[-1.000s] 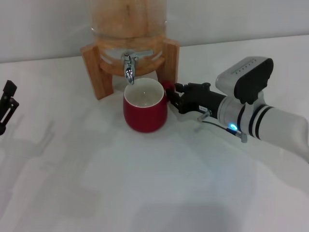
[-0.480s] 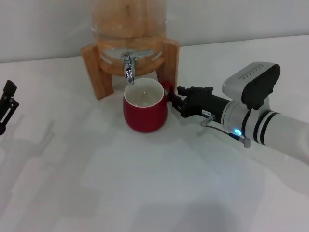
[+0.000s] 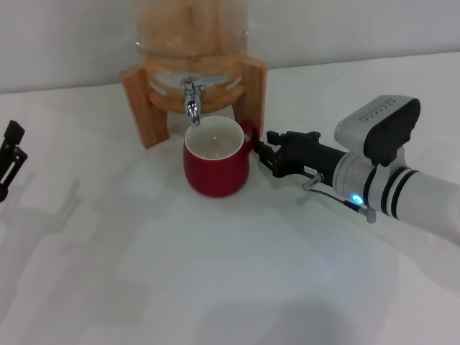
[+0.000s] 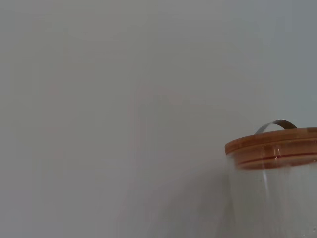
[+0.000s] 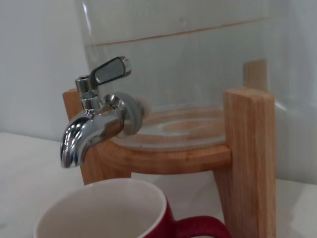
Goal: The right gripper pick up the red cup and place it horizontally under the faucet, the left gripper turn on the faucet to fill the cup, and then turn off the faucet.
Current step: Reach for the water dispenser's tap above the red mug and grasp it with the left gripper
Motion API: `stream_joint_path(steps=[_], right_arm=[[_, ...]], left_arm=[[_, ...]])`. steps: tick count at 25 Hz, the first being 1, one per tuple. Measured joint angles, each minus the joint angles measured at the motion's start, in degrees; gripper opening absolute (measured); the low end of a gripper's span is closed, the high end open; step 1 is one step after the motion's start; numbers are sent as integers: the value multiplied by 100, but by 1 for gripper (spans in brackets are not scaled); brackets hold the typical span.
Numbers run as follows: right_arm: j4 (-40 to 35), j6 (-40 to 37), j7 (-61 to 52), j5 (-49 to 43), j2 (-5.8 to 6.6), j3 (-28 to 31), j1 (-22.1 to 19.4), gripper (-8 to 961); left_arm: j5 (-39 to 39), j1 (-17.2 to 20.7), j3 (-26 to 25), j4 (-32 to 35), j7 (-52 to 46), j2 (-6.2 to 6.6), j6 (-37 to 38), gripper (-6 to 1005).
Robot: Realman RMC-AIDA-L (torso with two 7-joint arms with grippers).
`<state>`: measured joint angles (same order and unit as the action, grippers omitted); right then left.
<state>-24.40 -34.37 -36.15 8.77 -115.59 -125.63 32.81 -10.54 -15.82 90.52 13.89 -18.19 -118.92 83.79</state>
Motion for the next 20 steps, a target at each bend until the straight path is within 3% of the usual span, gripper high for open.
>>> stream_joint_path(steps=[20], right_arm=[[-14, -168, -6, -7, 47, 38, -232, 290]], left_arm=[[0, -8, -35, 0, 0, 5, -12, 823]])
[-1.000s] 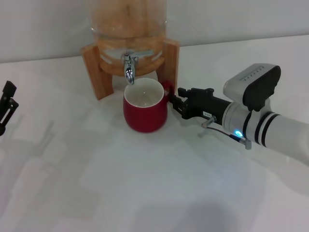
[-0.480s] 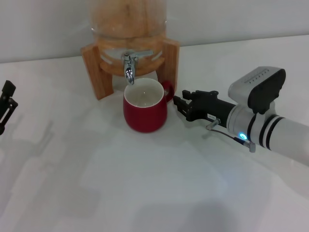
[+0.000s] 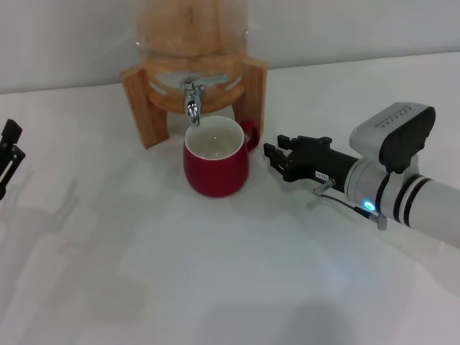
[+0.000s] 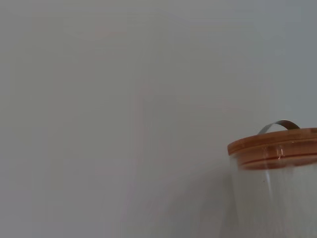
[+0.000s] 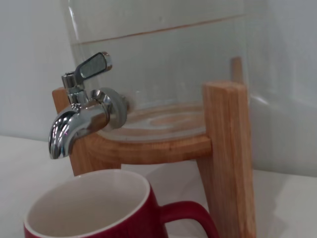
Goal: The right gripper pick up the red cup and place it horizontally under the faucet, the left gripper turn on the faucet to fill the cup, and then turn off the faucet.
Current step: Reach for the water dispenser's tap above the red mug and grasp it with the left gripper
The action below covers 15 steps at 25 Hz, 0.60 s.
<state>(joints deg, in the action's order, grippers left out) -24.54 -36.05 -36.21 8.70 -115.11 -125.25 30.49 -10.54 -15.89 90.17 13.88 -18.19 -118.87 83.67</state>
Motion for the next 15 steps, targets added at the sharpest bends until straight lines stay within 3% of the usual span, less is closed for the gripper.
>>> stream_joint_path(steps=[15], right_arm=[[-7, -130, -8, 34, 79, 26, -92, 290]], left_arm=[[0, 31, 0, 0, 0, 13, 1, 822]])
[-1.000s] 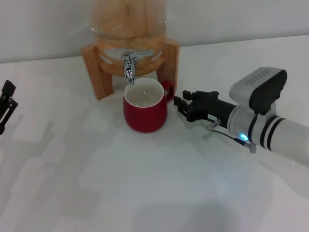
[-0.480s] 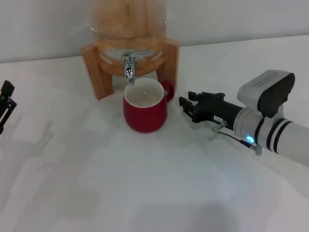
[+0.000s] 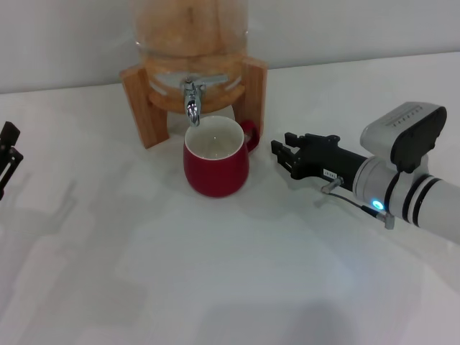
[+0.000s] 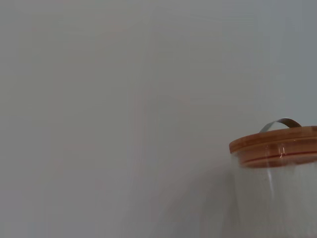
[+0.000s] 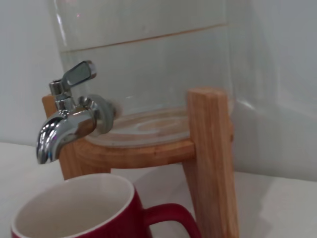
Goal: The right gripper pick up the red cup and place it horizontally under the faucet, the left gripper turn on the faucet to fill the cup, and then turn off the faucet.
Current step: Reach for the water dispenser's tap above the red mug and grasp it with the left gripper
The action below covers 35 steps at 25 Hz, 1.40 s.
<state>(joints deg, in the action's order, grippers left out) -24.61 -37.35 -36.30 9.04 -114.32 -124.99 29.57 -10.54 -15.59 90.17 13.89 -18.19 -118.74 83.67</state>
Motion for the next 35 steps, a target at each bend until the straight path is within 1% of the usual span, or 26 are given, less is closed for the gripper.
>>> stream_joint_path(steps=[6, 18, 26, 30, 35], right_arm=[[0, 0, 0, -27, 30, 121, -28, 290], [0, 0, 0, -34, 135, 327, -34, 291], [43, -99, 144, -34, 166, 818, -62, 290], [25, -266, 436, -33, 175, 1243, -220, 291], [12, -521, 691, -33, 151, 1640, -352, 291]], left_arm=[[0, -27, 0, 0, 0, 0, 0, 822], [0, -69, 0, -9, 0, 9, -81, 821], [2, -101, -8, -9, 0, 9, -150, 821], [19, -151, -15, -9, 0, 4, -150, 821], [37, -176, -29, -9, 0, -1, -150, 821]])
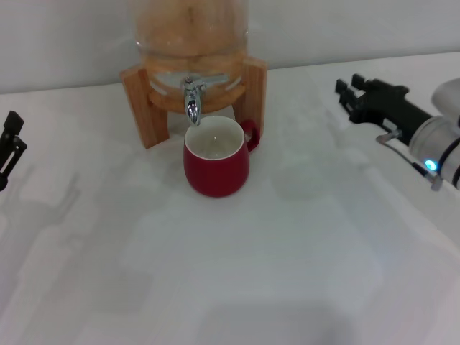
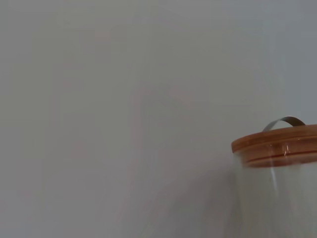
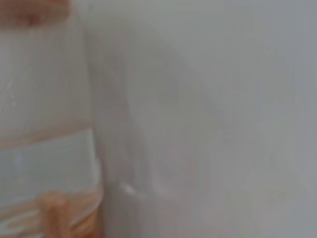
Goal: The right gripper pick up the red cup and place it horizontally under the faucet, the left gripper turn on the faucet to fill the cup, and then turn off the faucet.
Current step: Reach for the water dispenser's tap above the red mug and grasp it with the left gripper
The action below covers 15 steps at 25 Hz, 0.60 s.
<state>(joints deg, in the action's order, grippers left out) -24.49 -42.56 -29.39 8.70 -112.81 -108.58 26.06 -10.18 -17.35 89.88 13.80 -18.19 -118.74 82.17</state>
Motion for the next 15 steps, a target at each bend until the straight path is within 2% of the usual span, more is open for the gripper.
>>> stream_joint_path(steps=[4, 5, 6, 11, 15], right_arm=[[33, -525, 490, 0, -130, 504, -235, 290], [33, -525, 490, 0, -130, 504, -235, 290], [50, -952, 813, 4, -206, 707, -400, 290], [178, -1728, 1113, 294, -233, 861, -651, 291], [562, -2147, 1179, 880, -236, 896, -636, 291]], left_arm=[[15, -43, -6, 0, 0, -9, -3, 820], [20, -48, -5, 0, 0, -12, -5, 820], [33, -48, -6, 0, 0, -14, -6, 820], [74, -55, -61, 0, 14, -32, -8, 820], [78, -69, -139, 0, 15, -39, -8, 820]])
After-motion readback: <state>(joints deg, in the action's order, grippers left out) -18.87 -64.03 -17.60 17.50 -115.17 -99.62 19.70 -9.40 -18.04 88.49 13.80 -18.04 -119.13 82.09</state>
